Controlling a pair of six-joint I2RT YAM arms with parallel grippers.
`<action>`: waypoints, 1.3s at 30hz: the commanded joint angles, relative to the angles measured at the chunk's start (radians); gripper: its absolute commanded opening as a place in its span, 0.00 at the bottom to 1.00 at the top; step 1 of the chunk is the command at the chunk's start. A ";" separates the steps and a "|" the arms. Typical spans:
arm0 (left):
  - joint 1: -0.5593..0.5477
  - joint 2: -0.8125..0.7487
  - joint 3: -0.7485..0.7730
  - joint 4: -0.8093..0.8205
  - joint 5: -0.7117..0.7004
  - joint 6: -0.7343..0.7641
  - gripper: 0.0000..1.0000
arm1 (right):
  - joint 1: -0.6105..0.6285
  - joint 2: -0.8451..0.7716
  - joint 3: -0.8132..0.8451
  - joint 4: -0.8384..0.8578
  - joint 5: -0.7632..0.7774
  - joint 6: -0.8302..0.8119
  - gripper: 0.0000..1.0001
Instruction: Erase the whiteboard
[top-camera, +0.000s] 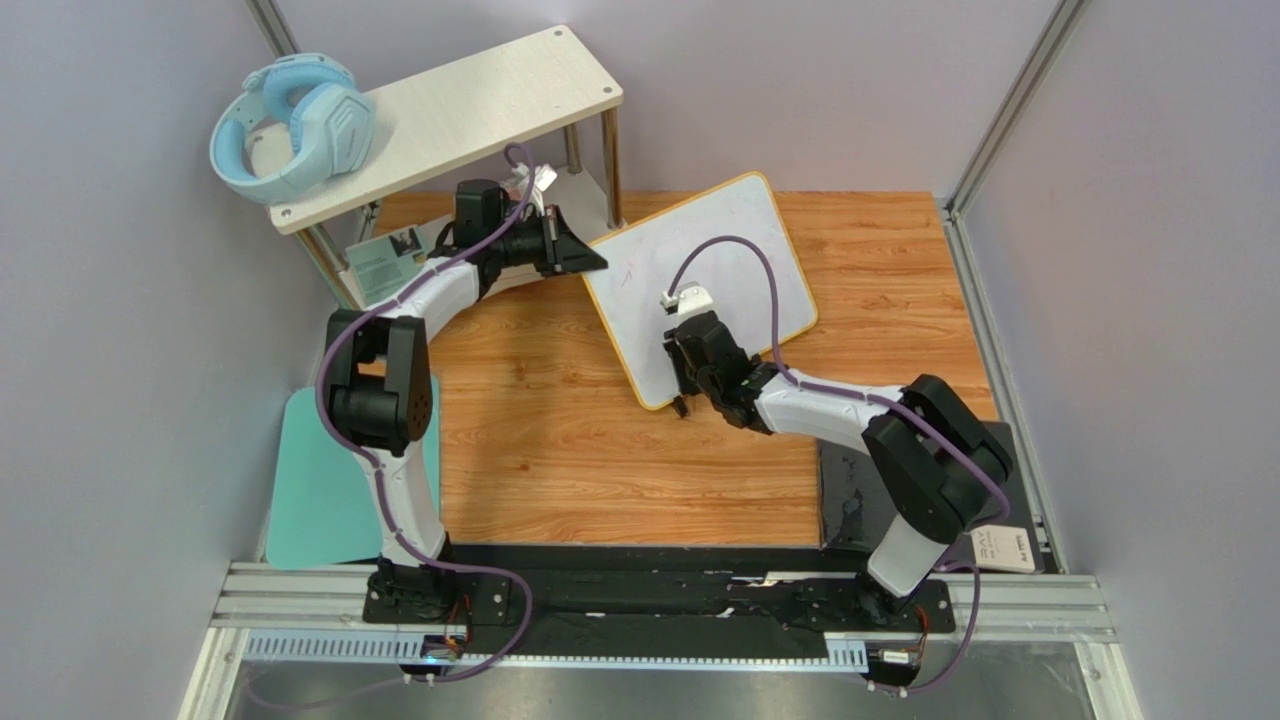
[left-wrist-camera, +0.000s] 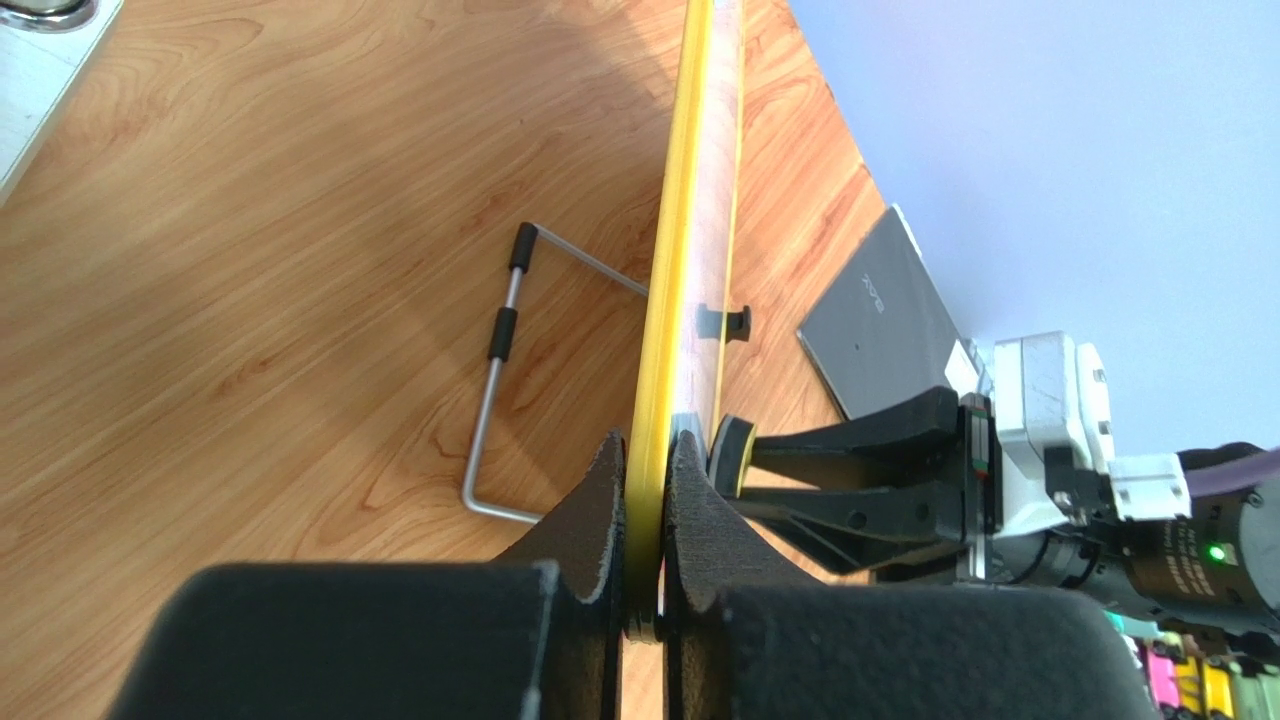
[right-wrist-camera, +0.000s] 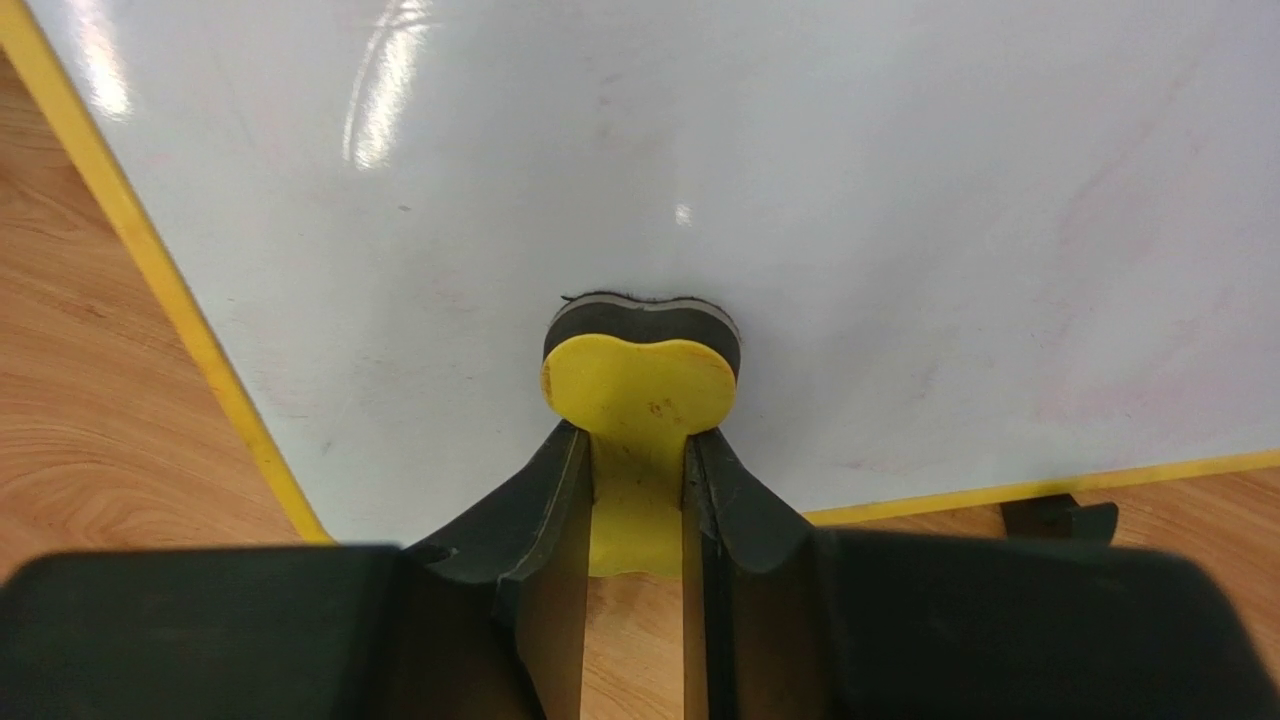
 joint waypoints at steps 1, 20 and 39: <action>0.001 0.002 0.014 0.015 -0.143 0.168 0.00 | 0.036 0.073 0.100 0.038 -0.140 0.013 0.00; -0.007 -0.001 0.014 0.009 -0.137 0.179 0.00 | 0.018 0.214 0.503 -0.002 -0.029 -0.044 0.00; -0.024 0.001 0.018 -0.007 -0.129 0.198 0.00 | -0.102 0.405 0.907 -0.035 0.116 -0.121 0.00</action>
